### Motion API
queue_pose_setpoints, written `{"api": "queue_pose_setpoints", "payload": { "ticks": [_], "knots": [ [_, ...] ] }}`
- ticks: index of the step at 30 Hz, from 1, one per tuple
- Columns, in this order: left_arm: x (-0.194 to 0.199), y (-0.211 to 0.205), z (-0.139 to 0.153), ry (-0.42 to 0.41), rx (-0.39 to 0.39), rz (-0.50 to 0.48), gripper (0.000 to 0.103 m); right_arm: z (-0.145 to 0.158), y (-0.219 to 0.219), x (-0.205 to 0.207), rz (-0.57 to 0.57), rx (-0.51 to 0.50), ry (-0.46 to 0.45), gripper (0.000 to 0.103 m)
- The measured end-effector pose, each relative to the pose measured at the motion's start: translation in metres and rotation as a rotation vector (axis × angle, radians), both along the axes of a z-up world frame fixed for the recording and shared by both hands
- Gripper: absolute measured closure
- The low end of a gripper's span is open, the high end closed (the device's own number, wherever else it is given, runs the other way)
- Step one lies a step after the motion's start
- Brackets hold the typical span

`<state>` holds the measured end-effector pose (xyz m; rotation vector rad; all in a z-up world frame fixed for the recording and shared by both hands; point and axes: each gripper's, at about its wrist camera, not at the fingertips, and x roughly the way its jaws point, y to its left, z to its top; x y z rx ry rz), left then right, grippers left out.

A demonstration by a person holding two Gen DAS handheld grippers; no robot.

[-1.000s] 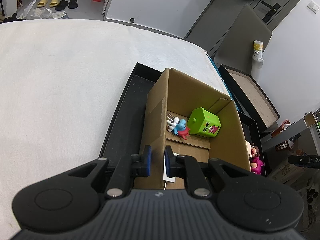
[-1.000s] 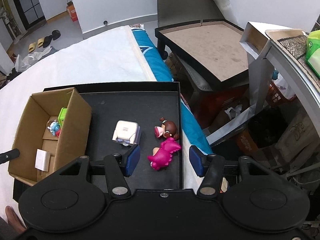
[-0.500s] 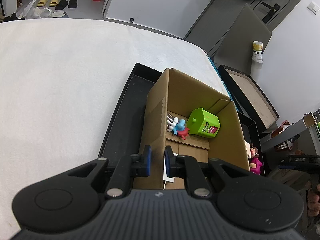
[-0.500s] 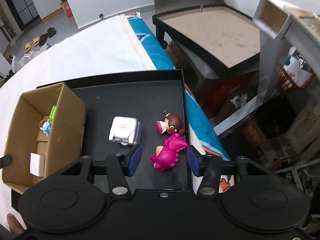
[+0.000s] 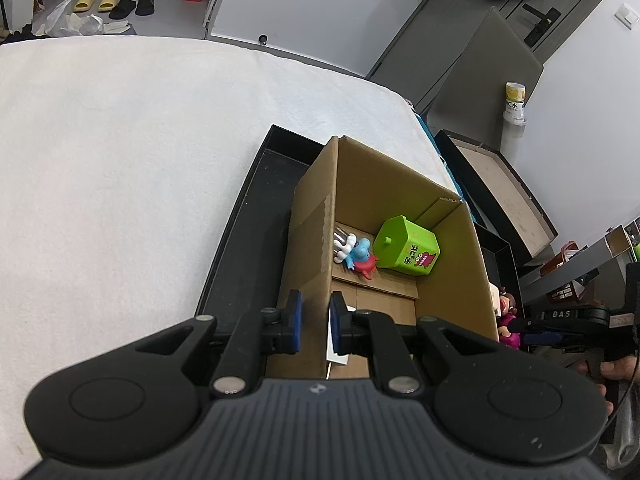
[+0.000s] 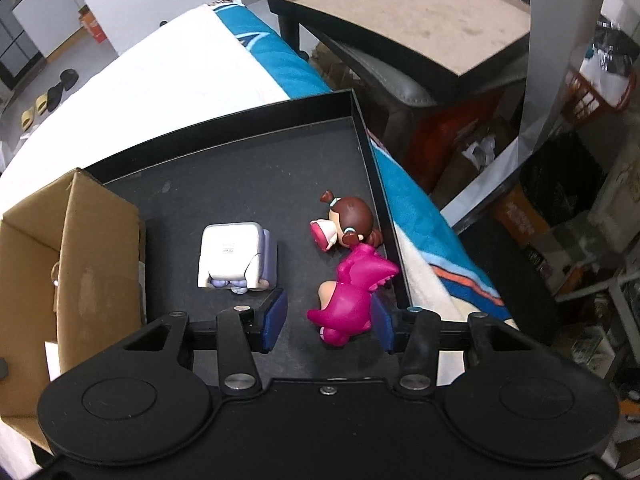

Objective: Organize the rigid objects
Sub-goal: 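Grasp the pink dinosaur figure with the right gripper, then lift the pink dinosaur with the right gripper and carry it over the box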

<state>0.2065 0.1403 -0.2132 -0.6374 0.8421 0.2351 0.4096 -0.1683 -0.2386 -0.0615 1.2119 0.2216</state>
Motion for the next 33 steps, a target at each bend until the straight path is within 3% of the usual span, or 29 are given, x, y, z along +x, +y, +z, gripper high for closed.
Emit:
{"api": "queue_pose_setpoints", "payload": {
  "ticks": [13,17,33],
  "knots": [
    [0.000,0.000,0.000,0.000,0.000,0.000,0.090,-0.030,0.008,0.010,-0.035,-0.064,0.032,0.055],
    [0.000,0.000,0.000,0.000,-0.001,0.001,0.090,-0.037,0.009,0.012,-0.034,-0.088,0.042,0.065],
    [0.002,0.000,0.000,-0.001,-0.001,-0.001,0.090,0.005,0.017,-0.010,0.066,-0.085,-0.016,0.065]
  ]
}}
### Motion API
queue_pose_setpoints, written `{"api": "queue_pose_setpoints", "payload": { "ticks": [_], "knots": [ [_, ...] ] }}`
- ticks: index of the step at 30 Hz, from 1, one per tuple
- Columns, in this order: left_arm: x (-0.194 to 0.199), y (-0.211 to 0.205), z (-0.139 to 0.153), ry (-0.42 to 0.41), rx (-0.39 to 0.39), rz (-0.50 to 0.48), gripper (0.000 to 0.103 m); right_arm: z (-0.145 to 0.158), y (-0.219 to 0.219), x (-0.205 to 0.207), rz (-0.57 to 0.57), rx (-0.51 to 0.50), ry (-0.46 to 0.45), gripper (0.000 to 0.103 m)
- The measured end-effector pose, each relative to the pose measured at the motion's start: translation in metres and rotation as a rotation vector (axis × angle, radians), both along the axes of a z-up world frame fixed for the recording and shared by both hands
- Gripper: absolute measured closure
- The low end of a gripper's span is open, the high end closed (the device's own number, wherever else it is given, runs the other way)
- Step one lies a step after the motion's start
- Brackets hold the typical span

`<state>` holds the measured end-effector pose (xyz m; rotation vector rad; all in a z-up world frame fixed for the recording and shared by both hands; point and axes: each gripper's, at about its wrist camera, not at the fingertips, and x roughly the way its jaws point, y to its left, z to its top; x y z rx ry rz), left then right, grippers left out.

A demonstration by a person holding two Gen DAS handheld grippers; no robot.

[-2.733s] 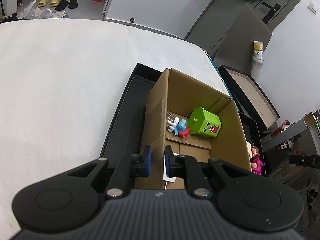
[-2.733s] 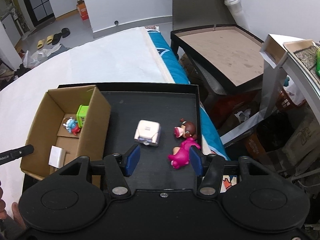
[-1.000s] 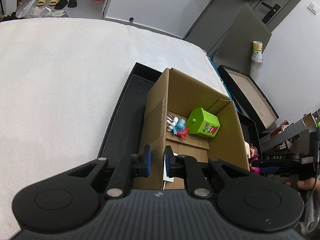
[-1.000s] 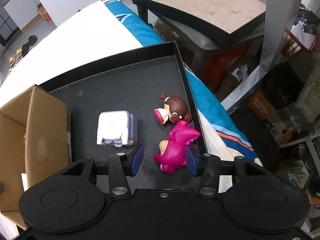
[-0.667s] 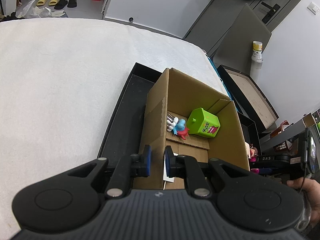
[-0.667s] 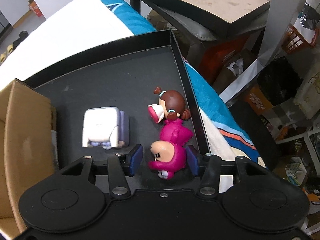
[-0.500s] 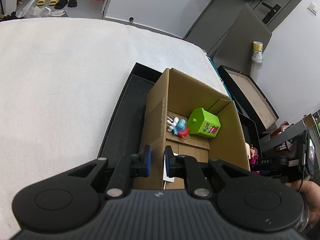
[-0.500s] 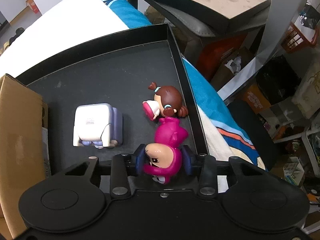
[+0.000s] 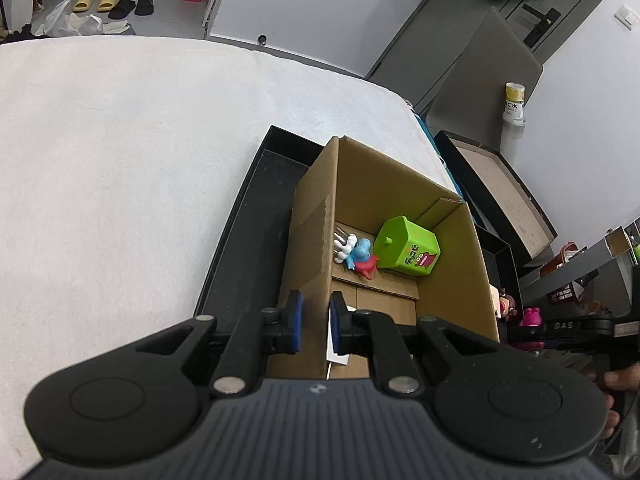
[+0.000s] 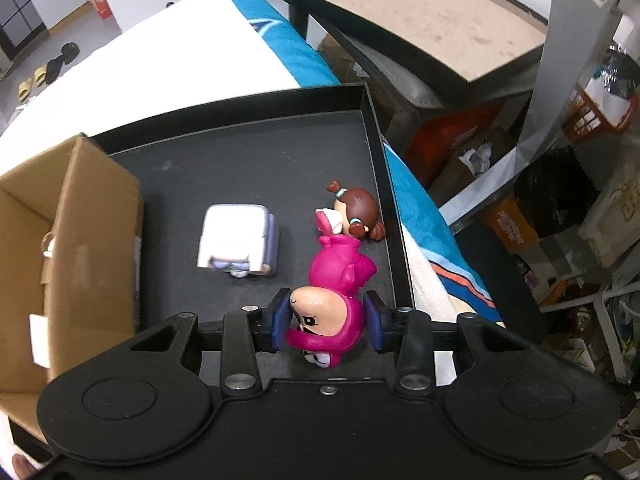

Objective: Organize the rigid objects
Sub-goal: 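Lift the pink dinosaur with the right gripper and carry it over the box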

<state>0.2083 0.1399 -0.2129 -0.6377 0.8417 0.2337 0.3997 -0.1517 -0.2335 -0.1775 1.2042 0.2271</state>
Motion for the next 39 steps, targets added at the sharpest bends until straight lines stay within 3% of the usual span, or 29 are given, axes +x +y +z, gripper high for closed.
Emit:
{"api": "queue_pose_setpoints", "payload": {
  "ticks": [28,39],
  "knots": [
    [-0.001,0.004,-0.004,-0.012,-0.017,-0.011,0.090,0.089,0.027,-0.041,0.120,0.027,-0.127,0.065],
    [-0.001,0.004,-0.003,-0.012,-0.020,-0.012,0.090,0.108,0.050,-0.053,0.184,0.005,-0.160,0.065]
  ]
}}
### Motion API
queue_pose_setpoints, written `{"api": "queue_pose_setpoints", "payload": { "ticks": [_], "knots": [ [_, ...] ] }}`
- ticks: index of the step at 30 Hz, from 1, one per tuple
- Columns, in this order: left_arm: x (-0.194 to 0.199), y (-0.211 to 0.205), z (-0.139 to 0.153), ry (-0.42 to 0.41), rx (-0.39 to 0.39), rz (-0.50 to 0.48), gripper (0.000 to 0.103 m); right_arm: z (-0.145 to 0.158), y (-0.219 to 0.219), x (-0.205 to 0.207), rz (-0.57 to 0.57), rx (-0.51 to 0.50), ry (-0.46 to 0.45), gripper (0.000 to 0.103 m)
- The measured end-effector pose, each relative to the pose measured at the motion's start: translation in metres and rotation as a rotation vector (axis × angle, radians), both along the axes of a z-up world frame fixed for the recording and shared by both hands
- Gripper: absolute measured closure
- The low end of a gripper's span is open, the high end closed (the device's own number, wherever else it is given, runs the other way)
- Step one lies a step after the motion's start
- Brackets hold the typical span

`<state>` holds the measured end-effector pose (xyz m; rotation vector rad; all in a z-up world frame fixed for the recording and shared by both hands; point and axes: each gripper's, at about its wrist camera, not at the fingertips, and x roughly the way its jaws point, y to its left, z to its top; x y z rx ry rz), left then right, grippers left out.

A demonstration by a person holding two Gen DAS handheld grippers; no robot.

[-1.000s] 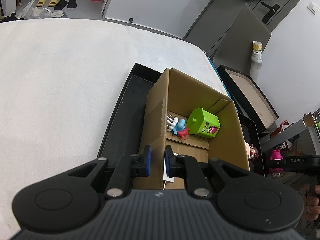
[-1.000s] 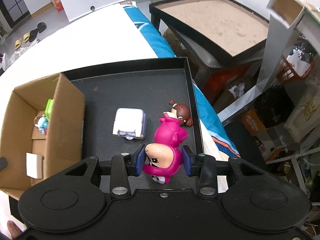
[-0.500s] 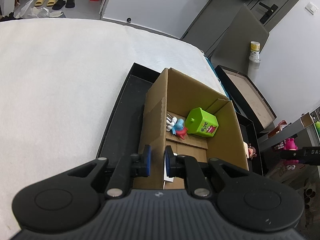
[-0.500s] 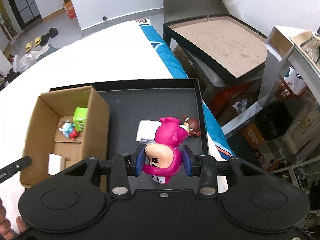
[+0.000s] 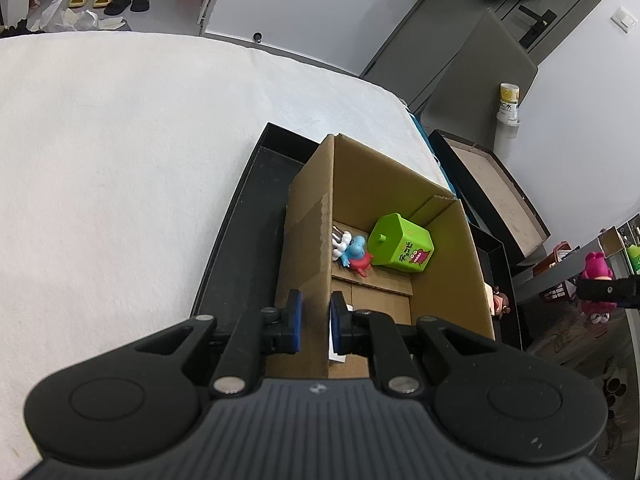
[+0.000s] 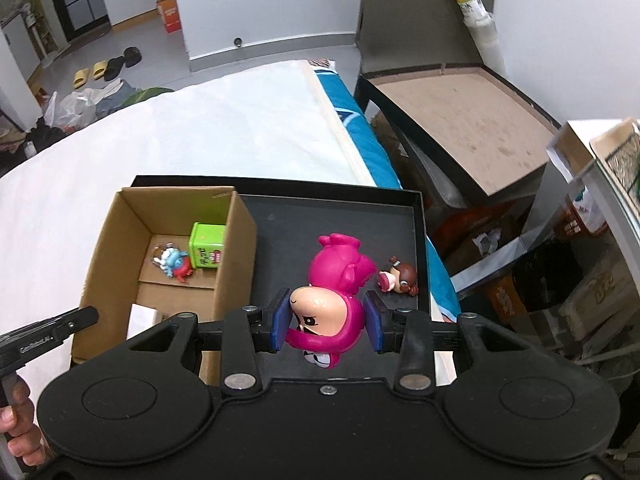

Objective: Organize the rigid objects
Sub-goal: 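Lift the pink dinosaur with the right gripper and carry it over the box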

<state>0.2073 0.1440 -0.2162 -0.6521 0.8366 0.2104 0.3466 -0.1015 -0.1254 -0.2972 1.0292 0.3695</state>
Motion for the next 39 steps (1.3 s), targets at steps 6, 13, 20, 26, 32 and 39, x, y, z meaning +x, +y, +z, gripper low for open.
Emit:
{"api": "queue_pose_setpoints", "payload": {
  "ticks": [6,13,20,26,32,39],
  "knots": [
    [0.000,-0.001,0.000,0.000,-0.002,-0.004,0.090,0.005,0.016,-0.006,0.032,0.000,-0.013,0.065],
    [0.000,-0.002,0.000,0.000,-0.007,-0.009,0.090,0.008,0.034,-0.010,0.068,0.002,-0.017,0.065],
    [0.001,-0.004,0.000,-0.004,-0.012,-0.017,0.090,0.006,0.050,-0.012,0.096,-0.001,-0.016,0.065],
    [0.000,-0.002,0.000,-0.004,-0.019,-0.017,0.090,0.002,0.066,-0.016,0.129,0.005,-0.007,0.065],
    [-0.001,0.000,-0.002,-0.006,-0.043,-0.022,0.089,-0.005,0.082,-0.019,0.163,0.016,0.007,0.065],
    [0.000,0.001,-0.002,-0.007,-0.045,-0.024,0.089,-0.021,0.100,-0.018,0.187,0.009,0.039,0.065]
  ]
}}
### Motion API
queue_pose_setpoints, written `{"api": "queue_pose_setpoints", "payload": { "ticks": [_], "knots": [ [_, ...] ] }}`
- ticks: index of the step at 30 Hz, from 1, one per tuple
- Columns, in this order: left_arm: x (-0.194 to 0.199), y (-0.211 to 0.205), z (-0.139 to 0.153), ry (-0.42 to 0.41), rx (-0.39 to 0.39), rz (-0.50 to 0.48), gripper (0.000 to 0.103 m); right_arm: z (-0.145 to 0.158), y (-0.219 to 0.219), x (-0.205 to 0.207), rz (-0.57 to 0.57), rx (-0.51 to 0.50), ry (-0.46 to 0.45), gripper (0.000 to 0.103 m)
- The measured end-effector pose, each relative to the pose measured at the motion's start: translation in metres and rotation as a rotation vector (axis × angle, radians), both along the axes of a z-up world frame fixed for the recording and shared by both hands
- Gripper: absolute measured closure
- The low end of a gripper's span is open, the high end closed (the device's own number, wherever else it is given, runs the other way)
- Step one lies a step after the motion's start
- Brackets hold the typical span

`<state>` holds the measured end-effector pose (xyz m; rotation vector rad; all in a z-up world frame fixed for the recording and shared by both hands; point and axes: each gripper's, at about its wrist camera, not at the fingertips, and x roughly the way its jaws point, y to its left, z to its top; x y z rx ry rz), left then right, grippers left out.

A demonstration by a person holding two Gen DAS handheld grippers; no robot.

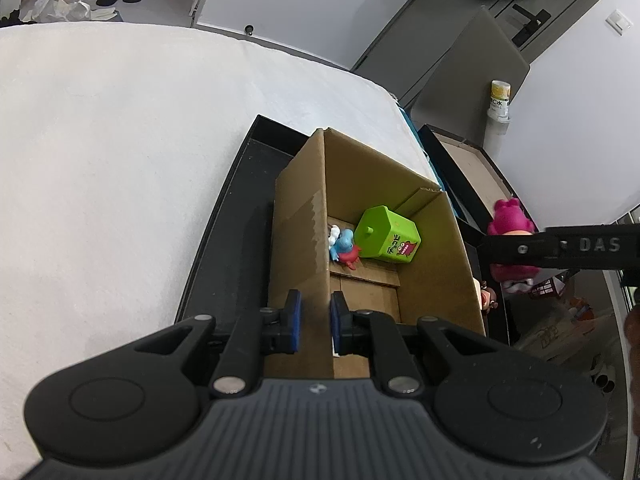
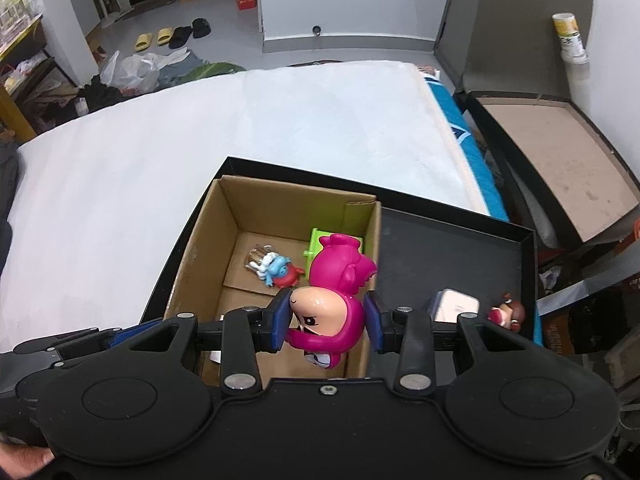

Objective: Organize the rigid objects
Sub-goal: 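Lift the pink dinosaur with the right gripper and carry it over the box, then open the right gripper to release the pink dinosaur into the box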

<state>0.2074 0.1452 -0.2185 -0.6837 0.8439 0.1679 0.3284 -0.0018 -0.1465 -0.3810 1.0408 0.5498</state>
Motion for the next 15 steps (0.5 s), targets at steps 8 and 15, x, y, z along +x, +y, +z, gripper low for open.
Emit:
{"api": "queue_pose_setpoints", "payload": {
  "ticks": [8,15],
  "knots": [
    [0.000,0.000,0.000,-0.001,-0.006,0.000,0.089,-0.015,0.015,0.003,0.011,-0.009,0.027,0.065],
    [0.000,0.001,0.000,-0.001,-0.005,-0.001,0.089,-0.027,0.028,0.001,0.015,-0.011,0.029,0.064]
  ]
}}
